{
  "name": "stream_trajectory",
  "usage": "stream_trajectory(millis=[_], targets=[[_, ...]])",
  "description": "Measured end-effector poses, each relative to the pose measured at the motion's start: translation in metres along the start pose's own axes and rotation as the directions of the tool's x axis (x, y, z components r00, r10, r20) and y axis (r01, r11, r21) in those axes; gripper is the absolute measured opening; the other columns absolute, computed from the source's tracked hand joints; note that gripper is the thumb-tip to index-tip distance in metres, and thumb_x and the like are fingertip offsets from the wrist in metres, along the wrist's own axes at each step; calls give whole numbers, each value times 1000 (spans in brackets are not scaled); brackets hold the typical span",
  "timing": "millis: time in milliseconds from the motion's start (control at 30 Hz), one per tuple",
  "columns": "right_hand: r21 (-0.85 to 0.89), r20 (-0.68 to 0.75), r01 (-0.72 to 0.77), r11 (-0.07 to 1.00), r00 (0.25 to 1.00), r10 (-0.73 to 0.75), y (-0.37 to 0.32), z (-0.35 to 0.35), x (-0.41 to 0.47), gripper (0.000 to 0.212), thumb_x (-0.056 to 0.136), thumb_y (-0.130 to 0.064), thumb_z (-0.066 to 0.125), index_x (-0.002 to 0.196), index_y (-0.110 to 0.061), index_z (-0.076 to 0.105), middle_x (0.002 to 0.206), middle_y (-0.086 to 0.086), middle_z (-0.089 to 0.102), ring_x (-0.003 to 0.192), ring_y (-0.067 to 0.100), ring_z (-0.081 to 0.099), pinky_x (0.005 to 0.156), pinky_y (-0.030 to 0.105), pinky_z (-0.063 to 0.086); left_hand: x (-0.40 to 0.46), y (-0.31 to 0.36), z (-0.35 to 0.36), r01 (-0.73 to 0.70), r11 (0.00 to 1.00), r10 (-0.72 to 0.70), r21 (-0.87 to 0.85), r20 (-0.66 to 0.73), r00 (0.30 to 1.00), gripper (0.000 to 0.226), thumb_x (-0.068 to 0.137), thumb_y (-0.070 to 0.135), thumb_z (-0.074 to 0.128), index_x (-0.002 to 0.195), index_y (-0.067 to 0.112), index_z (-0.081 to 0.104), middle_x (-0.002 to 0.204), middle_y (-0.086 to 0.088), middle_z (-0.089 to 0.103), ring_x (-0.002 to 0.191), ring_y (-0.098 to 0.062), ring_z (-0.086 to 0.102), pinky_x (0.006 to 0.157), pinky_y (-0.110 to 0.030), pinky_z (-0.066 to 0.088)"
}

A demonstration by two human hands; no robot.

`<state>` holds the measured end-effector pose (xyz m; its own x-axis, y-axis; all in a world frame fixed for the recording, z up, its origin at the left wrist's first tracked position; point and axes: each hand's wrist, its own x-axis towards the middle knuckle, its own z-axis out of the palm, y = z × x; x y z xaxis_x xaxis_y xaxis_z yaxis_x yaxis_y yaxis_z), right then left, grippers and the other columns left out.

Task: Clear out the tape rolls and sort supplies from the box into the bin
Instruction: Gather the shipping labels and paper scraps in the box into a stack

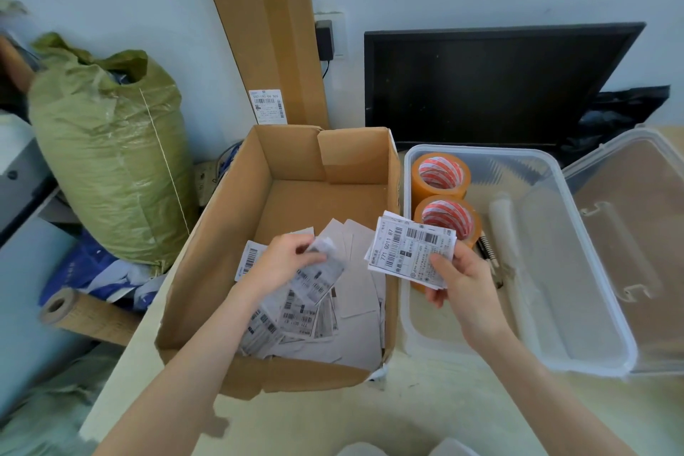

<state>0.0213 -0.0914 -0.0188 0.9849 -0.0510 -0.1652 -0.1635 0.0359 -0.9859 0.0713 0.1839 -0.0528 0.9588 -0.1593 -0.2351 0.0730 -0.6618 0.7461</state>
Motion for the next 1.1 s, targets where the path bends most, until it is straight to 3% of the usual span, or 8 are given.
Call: stream_trajectory(millis=[67, 167, 467, 700, 800, 933, 1033, 1100], targets=[[-15, -24, 12, 1000, 1000, -12, 2, -1, 2, 26, 96, 0, 46, 107, -13, 65, 65, 4, 64, 40, 15, 47, 36, 24, 36, 2, 26, -9, -68, 995, 64, -66, -62, 996, 16, 96, 26, 52, 89, 29, 66, 86, 0, 68, 73, -19, 60, 71, -37, 50], [-35, -30, 13, 999, 999, -14, 4, -1, 3, 25, 96, 0, 47, 106, -13, 65, 60, 1, 62, 39, 15, 47, 36, 26, 36, 1, 66, -22, -147, 980, 138, -131, -71, 988, 30, 102, 18, 38, 118, 31, 60, 108, 12, 67, 101, -2, 62, 86, -27, 51], [16, 130, 26, 1000, 991, -28, -5, 0, -5, 16, 95, -3, 52, 100, -8, 67, 66, 6, 65, 45, 18, 52, 41, 26, 43, 9, 126, -7, -355, 934, 355, 40, 3, 935, 22, 88, 10, 65, 104, 25, 66, 92, 10, 66, 85, -1, 61, 79, -19, 50], [18, 164, 20, 1000, 986, -23, -6, -1, -6, 15, 97, -4, 49, 100, -6, 64, 66, 2, 69, 48, 17, 58, 44, 24, 47, 13, 138, 17, -416, 909, 415, -11, 99, 904, 16, 85, 8, 67, 96, 19, 69, 87, 10, 66, 83, -1, 60, 78, -18, 49], [18, 160, 5, 1000, 987, -8, -6, -1, -6, 16, 97, -2, 49, 99, -5, 64, 65, 2, 68, 47, 17, 58, 44, 24, 48, 10, 135, 19, -403, 911, 409, -83, 70, 910, 13, 89, 13, 64, 99, 19, 68, 93, 9, 67, 87, -1, 61, 82, -18, 49], [39, 116, -27, 999, 993, 22, -4, -3, -5, 19, 96, -1, 49, 98, -10, 66, 70, 2, 72, 47, 16, 57, 44, 25, 47, 9, 111, 14, -303, 940, 285, -154, -130, 950, 17, 96, 22, 52, 108, 19, 64, 105, 9, 66, 95, 2, 61, 83, -11, 45], [42, 99, -39, 998, 994, 35, -3, -3, -5, 20, 96, -1, 49, 98, -11, 66, 74, 3, 73, 47, 16, 57, 44, 25, 48, 12, 68, 14, -194, 981, 192, 25, -297, 935, 23, 98, 27, 48, 117, 18, 58, 117, 6, 59, 105, -1, 54, 85, -7, 38], [41, 97, -39, 998, 995, 35, -2, -2, -4, 21, 96, 0, 49, 96, -11, 66, 73, 3, 73, 46, 17, 57, 43, 25, 47, 16, 29, 18, -21, 984, 68, 178, -264, 962, 35, 97, 32, 49, 127, 15, 50, 127, -1, 51, 114, -12, 50, 95, -20, 40]])
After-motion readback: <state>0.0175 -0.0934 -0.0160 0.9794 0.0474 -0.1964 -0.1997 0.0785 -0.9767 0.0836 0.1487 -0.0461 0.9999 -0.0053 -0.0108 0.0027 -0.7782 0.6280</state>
